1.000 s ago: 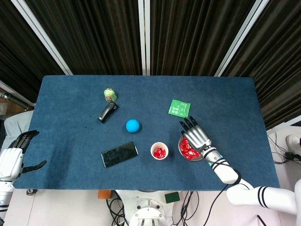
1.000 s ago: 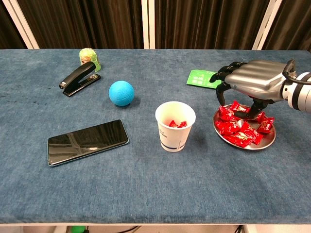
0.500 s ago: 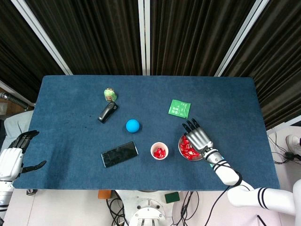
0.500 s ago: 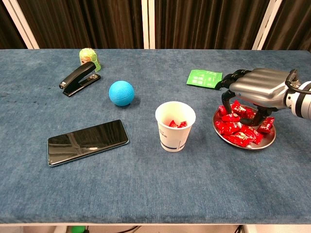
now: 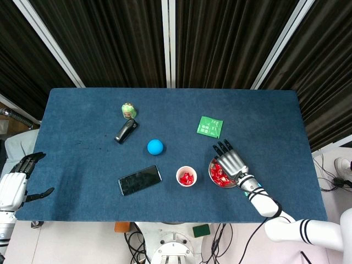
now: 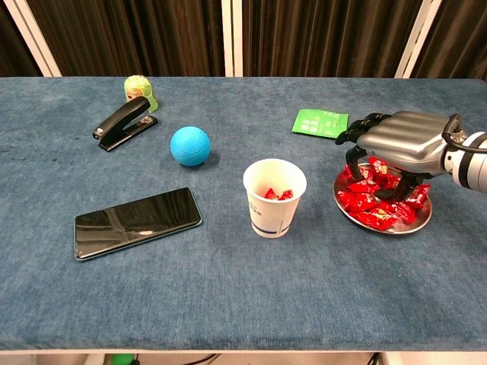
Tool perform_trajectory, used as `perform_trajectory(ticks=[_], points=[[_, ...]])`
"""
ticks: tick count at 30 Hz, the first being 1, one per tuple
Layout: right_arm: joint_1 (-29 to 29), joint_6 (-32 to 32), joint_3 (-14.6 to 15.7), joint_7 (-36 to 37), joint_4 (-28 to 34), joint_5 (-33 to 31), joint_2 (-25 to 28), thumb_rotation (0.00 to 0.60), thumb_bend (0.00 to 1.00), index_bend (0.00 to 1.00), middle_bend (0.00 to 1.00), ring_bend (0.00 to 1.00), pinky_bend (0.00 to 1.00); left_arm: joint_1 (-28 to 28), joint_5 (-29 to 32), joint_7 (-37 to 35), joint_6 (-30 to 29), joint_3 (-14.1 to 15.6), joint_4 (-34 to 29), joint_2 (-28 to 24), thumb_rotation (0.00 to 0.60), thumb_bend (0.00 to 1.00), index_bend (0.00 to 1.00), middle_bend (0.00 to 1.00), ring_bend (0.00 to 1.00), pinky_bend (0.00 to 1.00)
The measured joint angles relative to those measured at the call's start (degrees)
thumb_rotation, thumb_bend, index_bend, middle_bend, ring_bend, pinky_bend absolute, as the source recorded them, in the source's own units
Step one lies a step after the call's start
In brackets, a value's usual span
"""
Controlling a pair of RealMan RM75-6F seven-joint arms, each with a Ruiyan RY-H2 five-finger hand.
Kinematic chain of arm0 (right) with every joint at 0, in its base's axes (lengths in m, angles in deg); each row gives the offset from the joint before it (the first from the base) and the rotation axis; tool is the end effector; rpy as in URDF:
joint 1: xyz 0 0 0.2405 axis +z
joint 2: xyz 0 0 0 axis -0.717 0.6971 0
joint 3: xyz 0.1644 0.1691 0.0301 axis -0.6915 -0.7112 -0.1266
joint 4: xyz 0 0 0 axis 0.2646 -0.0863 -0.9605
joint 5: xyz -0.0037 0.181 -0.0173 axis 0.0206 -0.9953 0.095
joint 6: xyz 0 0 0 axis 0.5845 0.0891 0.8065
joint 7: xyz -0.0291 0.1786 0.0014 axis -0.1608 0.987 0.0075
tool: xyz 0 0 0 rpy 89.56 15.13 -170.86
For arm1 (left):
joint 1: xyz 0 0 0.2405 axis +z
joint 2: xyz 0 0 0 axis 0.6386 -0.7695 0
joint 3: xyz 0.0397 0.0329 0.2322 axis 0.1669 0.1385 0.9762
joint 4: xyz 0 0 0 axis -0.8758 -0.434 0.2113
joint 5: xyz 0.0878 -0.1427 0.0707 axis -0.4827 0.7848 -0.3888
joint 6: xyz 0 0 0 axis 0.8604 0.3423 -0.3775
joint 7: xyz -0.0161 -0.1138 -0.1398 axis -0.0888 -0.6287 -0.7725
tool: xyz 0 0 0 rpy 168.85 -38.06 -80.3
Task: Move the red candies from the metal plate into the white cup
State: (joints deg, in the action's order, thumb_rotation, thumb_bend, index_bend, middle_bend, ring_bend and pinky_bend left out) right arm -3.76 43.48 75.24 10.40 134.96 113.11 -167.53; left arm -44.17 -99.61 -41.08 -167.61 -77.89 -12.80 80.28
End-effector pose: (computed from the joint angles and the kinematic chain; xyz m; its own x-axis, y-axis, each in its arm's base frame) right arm -0.1664 -0.3248 -0.0160 0.7982 -0.2253 0.5587 -0.5850 -0.5107 0.6300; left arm -0.3042 0.2079 0.1676 0.2006 0.0234 0.9794 0.9792 -0.0369 -0.1997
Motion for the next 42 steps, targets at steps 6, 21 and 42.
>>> perform_trajectory(ticks=[6, 21, 42], points=[[0.1, -0.1, 0.1, -0.2, -0.5, 0.1, -0.6, 0.600, 0.34, 0.45, 0.05, 0.00, 0.00, 0.0, 0.0, 0.0, -0.1, 0.0, 0.1, 0.1, 0.600, 0.04, 0.16, 0.13, 0.11, 0.23], [-0.4, 1.5, 0.0, 0.4, -0.8, 1.8, -0.9, 0.600, 0.38, 0.58, 0.05, 0.00, 0.00, 0.1, 0.0, -0.2, -0.2, 0.1, 0.3, 0.2, 0.600, 0.04, 0.16, 0.13, 0.11, 0.23], [-1.0, 9.5, -2.0, 0.9, 15.3, 16.5, 5.9, 0.600, 0.38, 0.59, 0.05, 0.00, 0.00, 0.4, -0.1, 0.0, -0.9, -0.1, -0.1, -0.1, 0.600, 0.04, 0.16, 0.13, 0.11, 0.23]])
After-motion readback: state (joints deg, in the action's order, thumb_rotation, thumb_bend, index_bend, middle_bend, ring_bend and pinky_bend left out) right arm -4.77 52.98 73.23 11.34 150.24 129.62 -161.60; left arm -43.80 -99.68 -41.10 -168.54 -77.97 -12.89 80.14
